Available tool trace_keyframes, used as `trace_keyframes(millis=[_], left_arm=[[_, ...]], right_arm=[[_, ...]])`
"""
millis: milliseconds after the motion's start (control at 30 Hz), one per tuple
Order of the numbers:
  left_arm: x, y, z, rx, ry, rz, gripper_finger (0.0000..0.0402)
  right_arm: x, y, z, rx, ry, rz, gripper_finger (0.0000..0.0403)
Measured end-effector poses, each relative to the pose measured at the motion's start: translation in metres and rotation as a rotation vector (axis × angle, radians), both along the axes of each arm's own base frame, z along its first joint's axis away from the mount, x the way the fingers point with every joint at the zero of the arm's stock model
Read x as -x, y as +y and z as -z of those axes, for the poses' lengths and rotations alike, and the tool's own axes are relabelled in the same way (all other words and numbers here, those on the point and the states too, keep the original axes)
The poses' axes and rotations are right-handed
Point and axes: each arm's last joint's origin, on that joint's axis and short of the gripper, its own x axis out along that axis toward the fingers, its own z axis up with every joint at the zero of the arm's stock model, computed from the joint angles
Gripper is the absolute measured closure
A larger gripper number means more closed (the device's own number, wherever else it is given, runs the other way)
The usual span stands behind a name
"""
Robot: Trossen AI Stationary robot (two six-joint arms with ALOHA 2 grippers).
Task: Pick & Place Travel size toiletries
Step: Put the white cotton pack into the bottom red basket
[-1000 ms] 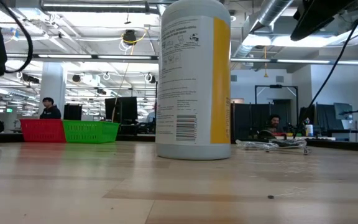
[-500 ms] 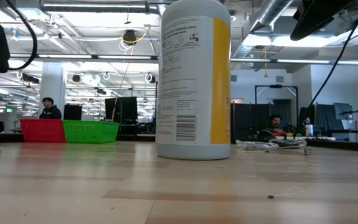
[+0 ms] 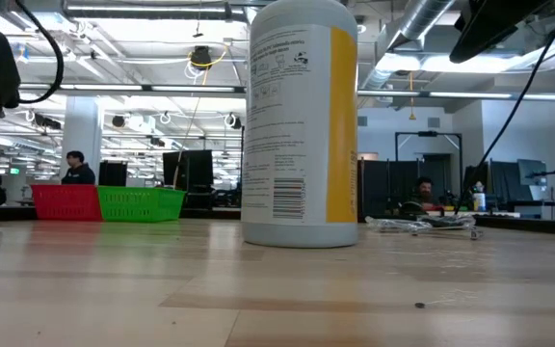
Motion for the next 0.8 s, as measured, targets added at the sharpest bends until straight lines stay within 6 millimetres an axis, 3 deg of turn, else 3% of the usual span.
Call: trace_keyframes(millis=[800], left_arm=[[0.010,-0.005,0.012,-0.025,0.112,0.089,0.0285]], right_arm=[[0.000,0.000,0.000,0.000,0.000,0.000,0.0270]])
